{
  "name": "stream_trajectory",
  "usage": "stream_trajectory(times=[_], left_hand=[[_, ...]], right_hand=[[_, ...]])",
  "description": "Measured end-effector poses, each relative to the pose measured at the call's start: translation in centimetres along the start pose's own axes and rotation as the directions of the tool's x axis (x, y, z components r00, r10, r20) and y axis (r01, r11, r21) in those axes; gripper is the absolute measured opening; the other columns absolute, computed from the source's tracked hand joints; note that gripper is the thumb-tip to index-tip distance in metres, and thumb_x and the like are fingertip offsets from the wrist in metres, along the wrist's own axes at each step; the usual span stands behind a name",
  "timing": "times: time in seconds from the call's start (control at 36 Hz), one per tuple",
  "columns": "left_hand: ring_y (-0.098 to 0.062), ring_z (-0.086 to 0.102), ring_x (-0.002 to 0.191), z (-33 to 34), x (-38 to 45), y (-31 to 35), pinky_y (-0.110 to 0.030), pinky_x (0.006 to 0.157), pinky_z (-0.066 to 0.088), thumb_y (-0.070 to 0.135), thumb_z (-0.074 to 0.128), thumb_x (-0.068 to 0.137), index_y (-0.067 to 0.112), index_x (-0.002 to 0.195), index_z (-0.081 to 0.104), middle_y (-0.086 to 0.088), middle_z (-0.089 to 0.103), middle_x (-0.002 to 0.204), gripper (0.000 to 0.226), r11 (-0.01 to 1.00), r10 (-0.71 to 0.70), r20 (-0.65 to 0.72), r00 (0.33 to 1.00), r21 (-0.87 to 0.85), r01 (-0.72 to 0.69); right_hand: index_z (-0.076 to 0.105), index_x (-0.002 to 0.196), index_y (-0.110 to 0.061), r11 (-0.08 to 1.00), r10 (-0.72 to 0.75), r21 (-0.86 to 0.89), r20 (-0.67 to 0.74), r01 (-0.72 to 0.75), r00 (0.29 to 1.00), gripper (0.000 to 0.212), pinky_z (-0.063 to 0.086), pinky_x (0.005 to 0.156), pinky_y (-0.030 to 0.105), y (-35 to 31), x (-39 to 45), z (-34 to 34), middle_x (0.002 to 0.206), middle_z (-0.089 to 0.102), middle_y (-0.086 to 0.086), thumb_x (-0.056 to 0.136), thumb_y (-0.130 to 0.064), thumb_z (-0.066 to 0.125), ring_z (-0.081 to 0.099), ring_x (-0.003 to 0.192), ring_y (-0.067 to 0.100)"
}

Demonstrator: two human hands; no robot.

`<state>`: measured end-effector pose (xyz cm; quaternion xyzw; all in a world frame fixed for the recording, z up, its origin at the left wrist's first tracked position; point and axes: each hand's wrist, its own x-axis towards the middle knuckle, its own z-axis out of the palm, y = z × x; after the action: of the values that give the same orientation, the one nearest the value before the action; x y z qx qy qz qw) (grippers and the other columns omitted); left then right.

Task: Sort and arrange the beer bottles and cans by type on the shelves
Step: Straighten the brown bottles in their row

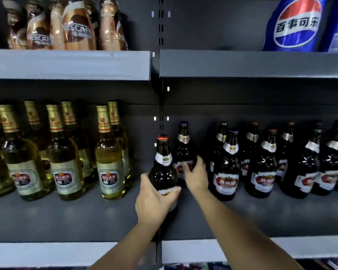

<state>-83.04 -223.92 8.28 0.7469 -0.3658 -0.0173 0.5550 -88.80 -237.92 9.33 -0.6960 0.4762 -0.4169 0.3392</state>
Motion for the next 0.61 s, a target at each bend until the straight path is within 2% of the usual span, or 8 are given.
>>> stream_trajectory(times=[0.08, 0.14, 0.22, 0.33, 0.39, 0.47, 0.56, 0.61], left_hand=[[-0.017, 0.054, 0.087, 0.4, 0.8, 0.6, -0.027, 0.071, 0.039, 0.041, 0.084, 0.065, 0.025, 0.103, 0.032, 0.007, 0.055, 0.095, 0.067, 0.999, -0.019, 0.037, 0.999, -0.027, 0.02], [-0.016, 0.052, 0.087, 1.1, 1.3, 1.2, -0.027, 0.072, 0.038, 0.036, 0.085, 0.066, 0.022, 0.103, 0.033, 0.007, 0.054, 0.095, 0.065, 0.997, -0.036, 0.066, 0.997, -0.063, 0.04], [-0.015, 0.053, 0.088, 2.7, 1.7, 1.9, -0.027, 0.074, 0.04, 0.029, 0.086, 0.066, 0.023, 0.104, 0.035, 0.007, 0.055, 0.097, 0.064, 0.991, -0.036, 0.098, 0.995, -0.127, 0.049], [-0.015, 0.059, 0.092, 5.0, 2.1, 2.4, -0.029, 0.078, 0.047, 0.029, 0.087, 0.063, 0.024, 0.104, 0.037, 0.006, 0.058, 0.1, 0.065, 0.984, -0.017, 0.122, 0.992, -0.174, 0.038], [-0.015, 0.059, 0.093, 6.1, 2.1, 2.5, -0.031, 0.08, 0.048, 0.032, 0.087, 0.062, 0.026, 0.103, 0.036, 0.006, 0.058, 0.1, 0.066, 0.981, -0.013, 0.13, 0.991, -0.188, 0.037], [-0.015, 0.059, 0.099, 7.0, 2.3, 2.1, -0.035, 0.087, 0.051, 0.033, 0.087, 0.062, 0.027, 0.109, 0.035, 0.004, 0.057, 0.107, 0.071, 0.974, 0.017, 0.177, 0.984, -0.227, 0.024], [-0.013, 0.052, 0.113, 6.5, 2.9, 0.7, -0.036, 0.099, 0.046, 0.031, 0.088, 0.062, 0.026, 0.125, 0.033, 0.001, 0.048, 0.121, 0.083, 0.957, 0.069, 0.308, 0.949, -0.288, 0.023], [-0.011, 0.047, 0.118, 5.5, 3.4, -0.5, -0.033, 0.103, 0.042, 0.027, 0.088, 0.064, 0.028, 0.135, 0.032, 0.003, 0.043, 0.124, 0.091, 0.969, 0.108, 0.389, 0.915, -0.246, -0.009]], right_hand=[[0.047, 0.132, -0.012, 0.996, -0.031, -0.085, -0.022, 0.029, 0.999, 0.035, 0.042, 0.087, 0.034, 1.6, -3.3, -0.5, 0.135, 0.049, 0.009, 0.097, -0.016, 0.048, 0.052, 0.119, 0.029], [0.052, 0.123, -0.012, 0.997, -0.011, -0.079, -0.007, 0.011, 1.0, 0.031, 0.041, 0.083, 0.032, 2.6, -4.7, -0.8, 0.129, 0.055, 0.006, 0.094, -0.005, 0.044, 0.055, 0.113, 0.028], [0.053, 0.119, -0.014, 0.998, -0.01, -0.057, 0.078, 0.014, 0.997, 0.034, 0.043, 0.083, 0.033, 3.4, -5.6, -1.5, 0.121, 0.062, 0.003, 0.088, -0.001, 0.044, 0.057, 0.108, 0.026], [0.046, 0.123, -0.019, 0.995, -0.078, -0.048, 0.181, 0.088, 0.98, 0.042, 0.047, 0.085, 0.035, 4.0, -6.4, -2.1, 0.119, 0.06, 0.0, 0.083, -0.015, 0.057, 0.057, 0.11, 0.022], [0.043, 0.127, -0.019, 0.993, -0.077, -0.075, 0.156, 0.09, 0.985, 0.051, 0.047, 0.087, 0.035, 4.3, -6.6, -2.2, 0.122, 0.056, 0.0, 0.081, -0.02, 0.063, 0.054, 0.114, 0.021], [0.04, 0.134, -0.013, 0.989, -0.096, -0.107, 0.101, 0.106, 0.99, 0.056, 0.046, 0.09, 0.035, 4.6, -6.5, -2.1, 0.126, 0.055, 0.004, 0.083, -0.014, 0.063, 0.052, 0.118, 0.024], [0.038, 0.14, -0.012, 0.98, -0.125, -0.142, 0.088, 0.137, 0.988, 0.061, 0.045, 0.092, 0.037, 4.8, -6.5, -1.9, 0.13, 0.053, 0.005, 0.084, -0.009, 0.061, 0.05, 0.119, 0.026], [0.034, 0.144, -0.013, 0.977, -0.137, -0.15, 0.09, 0.15, 0.986, 0.066, 0.045, 0.094, 0.037, 4.8, -6.4, -1.8, 0.132, 0.052, 0.005, 0.084, -0.01, 0.063, 0.05, 0.12, 0.026]])
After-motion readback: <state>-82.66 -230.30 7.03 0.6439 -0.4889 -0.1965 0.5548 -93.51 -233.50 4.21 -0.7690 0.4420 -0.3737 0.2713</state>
